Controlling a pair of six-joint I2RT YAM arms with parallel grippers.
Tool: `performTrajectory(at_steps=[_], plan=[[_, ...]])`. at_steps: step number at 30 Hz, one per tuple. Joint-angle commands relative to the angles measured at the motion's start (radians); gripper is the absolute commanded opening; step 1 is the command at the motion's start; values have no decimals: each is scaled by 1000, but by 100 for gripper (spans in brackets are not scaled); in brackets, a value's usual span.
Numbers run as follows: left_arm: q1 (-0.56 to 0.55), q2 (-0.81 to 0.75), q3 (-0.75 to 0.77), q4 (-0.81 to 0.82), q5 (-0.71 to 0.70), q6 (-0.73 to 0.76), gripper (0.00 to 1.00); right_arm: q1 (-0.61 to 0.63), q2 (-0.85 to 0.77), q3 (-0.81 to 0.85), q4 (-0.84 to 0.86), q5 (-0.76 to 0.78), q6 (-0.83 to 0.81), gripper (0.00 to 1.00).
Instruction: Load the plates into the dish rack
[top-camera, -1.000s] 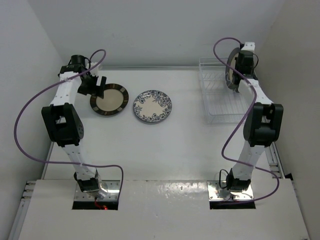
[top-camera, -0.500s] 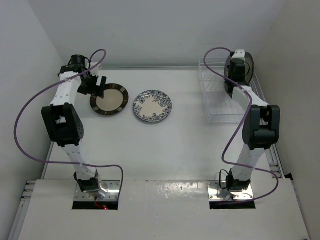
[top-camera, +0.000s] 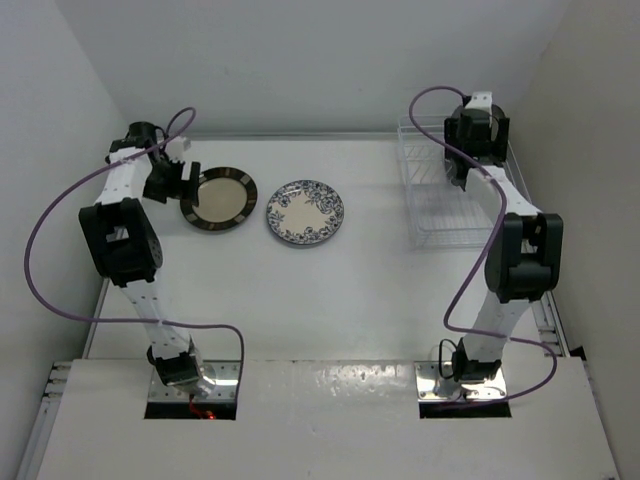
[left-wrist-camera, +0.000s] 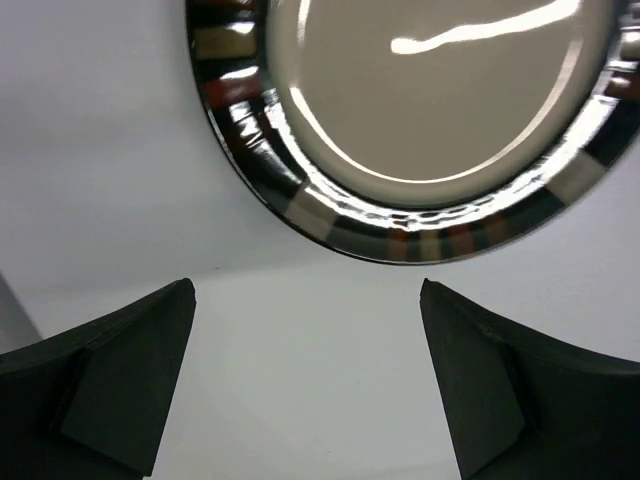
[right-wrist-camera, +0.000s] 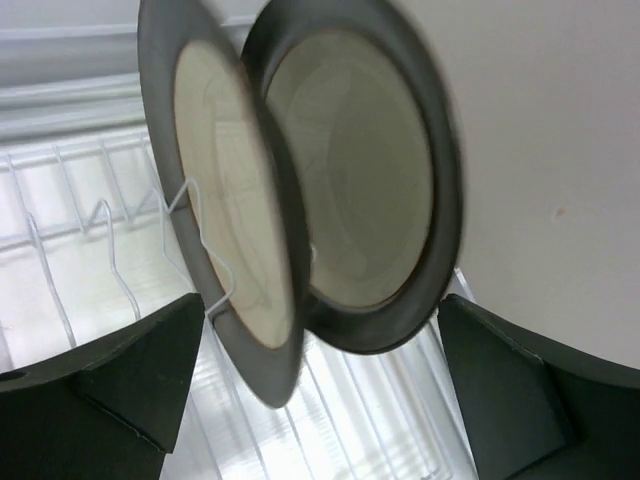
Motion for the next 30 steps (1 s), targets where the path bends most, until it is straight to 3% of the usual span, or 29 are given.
performTrajectory(at_steps=[1, 8, 14, 16, 23, 27, 30], plan=[[71, 85, 9, -10, 81, -53, 100, 9, -103, 88, -32, -3, -22, 100], [108, 255, 78, 47, 286, -107, 100, 67, -280, -7, -44, -34, -11, 100], [119, 364, 102, 88, 322, -163, 96, 119, -431, -151, 9, -34, -16, 100], [119, 390, 113, 88, 364, -173, 88, 136, -481, -199, 51, -28, -28, 100], [119, 482, 145, 99, 388, -173, 48, 165, -575, -253, 131, -30, -71, 100], [119, 537, 208, 99, 400, -173, 0, 186, -595, -250, 129, -39, -95, 100], [130, 537, 217, 99, 446, -173, 0, 211, -603, -259, 117, -40, -115, 100]])
